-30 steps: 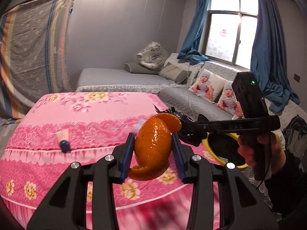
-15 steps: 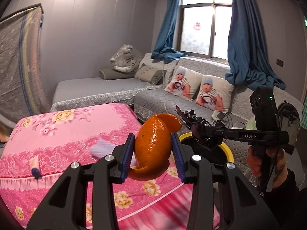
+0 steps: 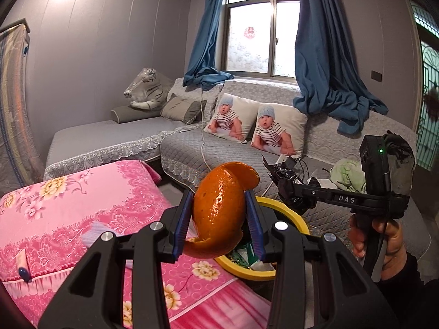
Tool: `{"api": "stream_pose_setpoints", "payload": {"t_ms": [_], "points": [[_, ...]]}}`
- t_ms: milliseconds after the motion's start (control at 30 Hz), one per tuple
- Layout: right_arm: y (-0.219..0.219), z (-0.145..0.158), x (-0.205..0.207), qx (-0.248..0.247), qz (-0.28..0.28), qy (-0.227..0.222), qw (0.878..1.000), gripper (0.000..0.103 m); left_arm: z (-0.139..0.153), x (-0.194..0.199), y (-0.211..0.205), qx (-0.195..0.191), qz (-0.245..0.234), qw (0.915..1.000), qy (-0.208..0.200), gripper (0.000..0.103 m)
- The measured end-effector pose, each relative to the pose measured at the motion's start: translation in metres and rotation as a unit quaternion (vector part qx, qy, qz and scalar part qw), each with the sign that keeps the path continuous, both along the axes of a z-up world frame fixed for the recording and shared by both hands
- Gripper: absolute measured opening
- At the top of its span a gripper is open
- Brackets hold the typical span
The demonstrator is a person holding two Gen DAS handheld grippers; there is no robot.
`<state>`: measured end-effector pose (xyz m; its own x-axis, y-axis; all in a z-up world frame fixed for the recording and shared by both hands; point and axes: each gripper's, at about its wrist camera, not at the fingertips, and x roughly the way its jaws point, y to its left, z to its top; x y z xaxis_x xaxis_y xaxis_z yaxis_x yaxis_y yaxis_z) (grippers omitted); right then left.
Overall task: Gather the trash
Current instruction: 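Carry the orange peel and black bag over the yellow bin with both tools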
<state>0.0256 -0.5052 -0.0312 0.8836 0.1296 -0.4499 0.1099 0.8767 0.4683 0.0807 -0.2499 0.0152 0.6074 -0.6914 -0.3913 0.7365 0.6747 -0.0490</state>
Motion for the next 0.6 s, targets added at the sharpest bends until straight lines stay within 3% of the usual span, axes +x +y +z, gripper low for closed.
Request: {"api": "stream_pose_setpoints", "payload": {"t_ms": [133, 600], "points": [[-0.011, -0.008, -0.003, -0.017, -0.031, 0.012, 0.999, 0.032, -0.004, 0.002, -0.02, 0.003, -0.01, 0.9999, 0.002, 0.037], [-0.025, -0.041, 0.004, -0.027, -0.049, 0.054, 0.997, 0.032, -0.029, 0.011, -0.068, 0.027, -0.028, 0.9991, 0.016, 0.037]]}}
